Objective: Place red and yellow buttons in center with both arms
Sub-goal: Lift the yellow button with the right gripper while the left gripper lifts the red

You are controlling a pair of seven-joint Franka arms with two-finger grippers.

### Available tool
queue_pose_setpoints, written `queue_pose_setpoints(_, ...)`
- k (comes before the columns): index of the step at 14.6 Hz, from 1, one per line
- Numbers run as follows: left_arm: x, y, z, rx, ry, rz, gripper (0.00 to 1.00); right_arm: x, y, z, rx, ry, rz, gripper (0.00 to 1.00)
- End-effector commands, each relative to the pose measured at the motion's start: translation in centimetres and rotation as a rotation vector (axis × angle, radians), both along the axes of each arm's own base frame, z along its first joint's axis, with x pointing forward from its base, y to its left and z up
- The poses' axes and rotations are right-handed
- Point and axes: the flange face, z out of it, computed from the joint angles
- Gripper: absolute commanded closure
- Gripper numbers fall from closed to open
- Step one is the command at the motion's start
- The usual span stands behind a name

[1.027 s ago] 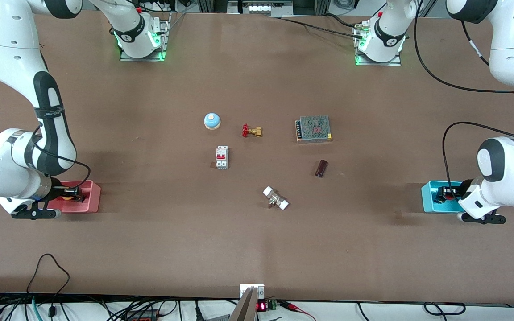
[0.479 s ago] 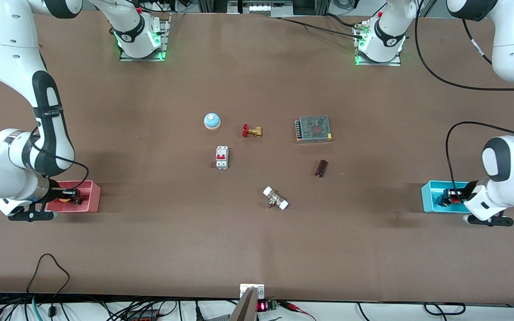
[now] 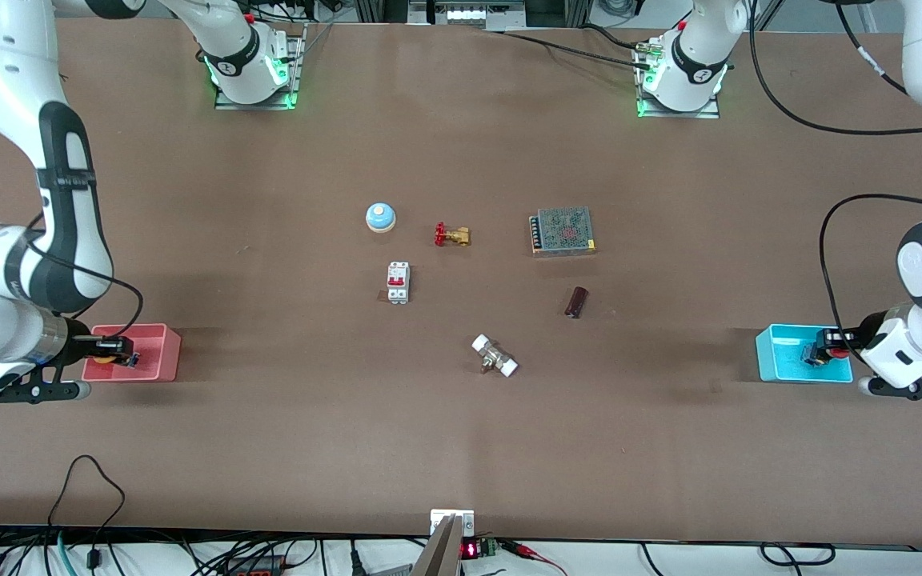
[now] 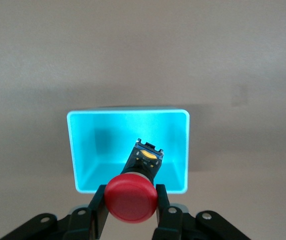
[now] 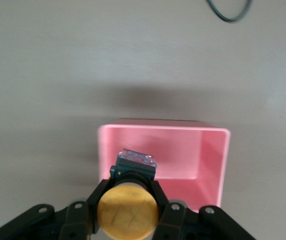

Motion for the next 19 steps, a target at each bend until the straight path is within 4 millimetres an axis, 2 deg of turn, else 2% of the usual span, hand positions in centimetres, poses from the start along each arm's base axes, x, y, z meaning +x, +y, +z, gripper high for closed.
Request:
queue_pose_setpoints(1,-0.6,-2.9,2.5,0.001,0.01,0.029,0.7,0.2,6.3,2.5,0.024,-0.002,-0.011,0.61)
queue_pose_setpoints(3,-0.5,-6.4,3.0,-0.017,0.016,0.077,0.7,-0.2,12.3,2.4,0.051,0.0,0.011,0.61)
queue_pose_setpoints(6,-1.3,-11.4,2.9,-0.041,0.04,0.1,0.71,-1.1,19.1,1.9,0.051,0.008,0.025,0.61)
queue_pose_setpoints(7,-1.6,-13.0,2.5,-0.044,0.047,0.131,0.71,-1.6,21.9,1.5,0.055,0.012,0.042,0.61)
queue_pose_setpoints(8,-1.7,-14.7,2.5,-0.049,0.049,0.148,0.71,-2.2,24.5,0.5,0.054,0.02,0.051,0.61)
queue_pose_setpoints(9,-2.0,-16.6,2.1,-0.057,0.057,0.157,0.71,-2.6,26.1,0.0,0.061,0.026,0.042,0.61)
queue_pose_setpoints(11,-2.6,-19.5,1.3,-0.067,0.056,0.189,0.71,-3.2,28.1,-1.6,0.066,0.049,0.032,0.61)
queue_pose_setpoints(15,-4.5,-26.0,-2.7,-0.085,0.007,0.25,0.71,-3.5,30.3,-5.4,0.047,0.047,0.018,0.61)
queue_pose_setpoints(17,-5.0,-28.1,-4.1,-0.077,0.009,0.272,0.71,-3.5,30.8,-6.3,0.045,0.037,-0.002,0.61)
queue_pose_setpoints(19,-5.4,-29.3,-5.4,-0.079,0.004,0.273,0.71,-3.5,30.9,-7.3,0.047,0.036,-0.022,0.61)
